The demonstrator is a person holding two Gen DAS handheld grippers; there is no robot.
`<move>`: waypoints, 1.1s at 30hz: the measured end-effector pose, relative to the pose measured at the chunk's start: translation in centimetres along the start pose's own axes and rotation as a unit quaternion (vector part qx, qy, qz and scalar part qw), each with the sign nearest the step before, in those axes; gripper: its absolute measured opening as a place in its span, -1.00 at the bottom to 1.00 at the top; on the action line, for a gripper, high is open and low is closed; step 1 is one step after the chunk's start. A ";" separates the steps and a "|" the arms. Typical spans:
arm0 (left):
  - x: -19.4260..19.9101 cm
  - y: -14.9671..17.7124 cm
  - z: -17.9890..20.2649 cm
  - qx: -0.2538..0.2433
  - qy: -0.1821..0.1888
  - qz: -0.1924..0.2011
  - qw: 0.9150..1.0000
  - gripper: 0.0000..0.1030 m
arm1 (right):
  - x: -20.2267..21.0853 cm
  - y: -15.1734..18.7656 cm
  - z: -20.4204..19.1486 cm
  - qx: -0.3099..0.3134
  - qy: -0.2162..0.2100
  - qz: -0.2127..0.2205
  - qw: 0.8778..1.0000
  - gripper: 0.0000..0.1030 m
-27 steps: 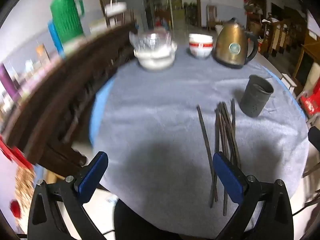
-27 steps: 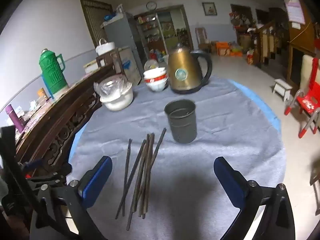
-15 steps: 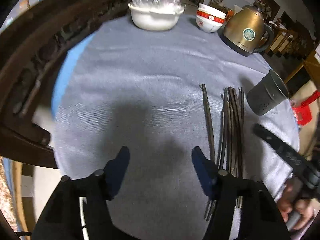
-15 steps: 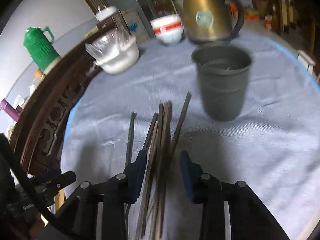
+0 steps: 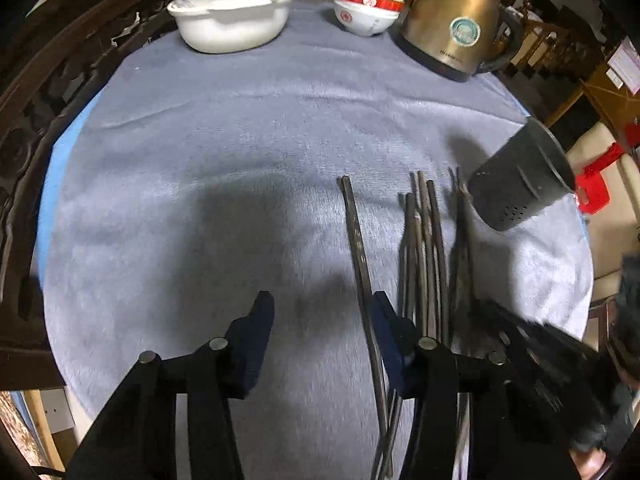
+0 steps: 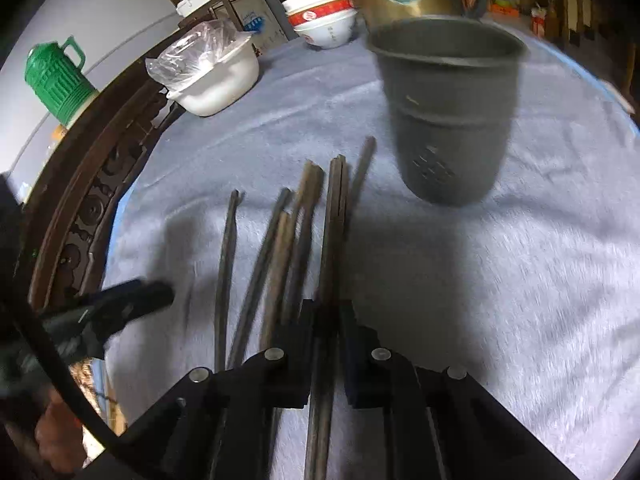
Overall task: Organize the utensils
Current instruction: 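Move both grippers down toward the pile of dark chopsticks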
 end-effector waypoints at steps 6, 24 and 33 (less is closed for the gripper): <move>-1.8 -1.2 -0.4 0.003 -0.003 -0.015 1.000 -0.13 | 1.0 0.9 2.1 -0.020 -0.013 -0.003 1.000 -0.79; -2.8 -0.5 -1.5 -0.059 -0.005 -0.017 0.998 -0.94 | -0.7 -0.3 0.9 -0.020 -0.067 -0.025 0.997 -0.78; -1.1 -1.8 -3.4 -0.024 0.041 -0.003 0.999 -0.35 | 0.7 -2.2 1.8 -0.058 -0.073 0.005 0.996 -0.71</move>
Point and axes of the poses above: each gripper's, at about its wrist camera, not at the fingertips, and x roughly against the way its jaws point, z to its right, y to its underside, the point moved 10 cm from there along -x, roughly the way its jaws point, and after that the axes turned 8 degrees about -x, right-handed, at the moved point
